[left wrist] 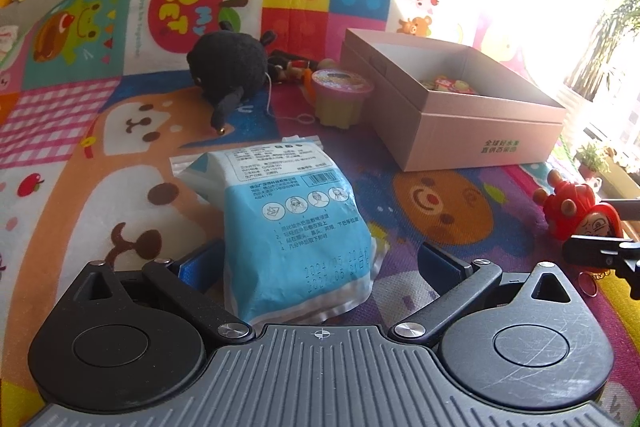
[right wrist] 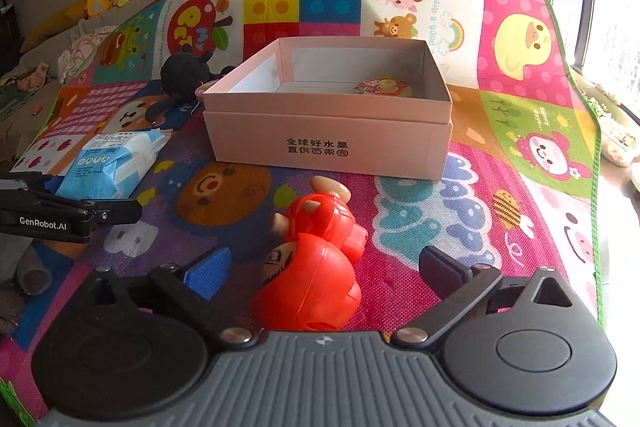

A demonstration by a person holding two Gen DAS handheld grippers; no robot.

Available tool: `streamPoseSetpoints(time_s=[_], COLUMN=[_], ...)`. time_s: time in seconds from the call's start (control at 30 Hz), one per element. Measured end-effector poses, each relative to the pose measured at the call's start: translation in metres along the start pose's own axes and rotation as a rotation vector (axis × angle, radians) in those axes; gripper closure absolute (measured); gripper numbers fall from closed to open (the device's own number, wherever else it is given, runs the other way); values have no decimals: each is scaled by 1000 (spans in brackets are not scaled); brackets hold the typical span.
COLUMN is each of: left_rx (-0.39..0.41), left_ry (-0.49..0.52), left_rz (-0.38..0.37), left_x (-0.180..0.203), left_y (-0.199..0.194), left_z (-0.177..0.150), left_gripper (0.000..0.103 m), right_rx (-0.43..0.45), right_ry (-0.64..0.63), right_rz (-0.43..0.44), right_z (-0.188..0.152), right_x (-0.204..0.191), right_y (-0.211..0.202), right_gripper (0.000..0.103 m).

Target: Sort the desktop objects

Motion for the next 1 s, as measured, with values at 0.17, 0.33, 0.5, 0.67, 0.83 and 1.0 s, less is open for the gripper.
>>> streamPoseSetpoints(time_s=[0.17,0.33,0.5,0.67,0.83,1.0], left_rx=[-6,-28,-34,-34,-38,-40], left_ry=[14,57,70,70,64,64], left_rz=[11,33,29,35,70,80], left_x=[2,7,6,1,-9,-13], left_y=[2,4,3,-1,-3,-3], left_z=[0,-1,-1,-2,-3,-3], left_gripper=[0,0,0,0,0,0], right_rx=[-23,-31,-34,-47,-53,-47], right_ry=[-9,-19,-35,-56,-58,-61], right_rz=[2,-6,-16,-20,-20,-21], right_z=[-3,-4,-5,-5,-5,-5], right_x=[-4,-5,-7,-9,-9,-9], right_y=[7,8,9,11,12,11], right_gripper=[0,0,0,0,0,0])
Point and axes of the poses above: each gripper's, at about its wrist camera, not at the fingertips, and y roughly the way its jaws point, x to its right, z to its top, the point moved 3 cm from there along y, roughly the way its jaws point
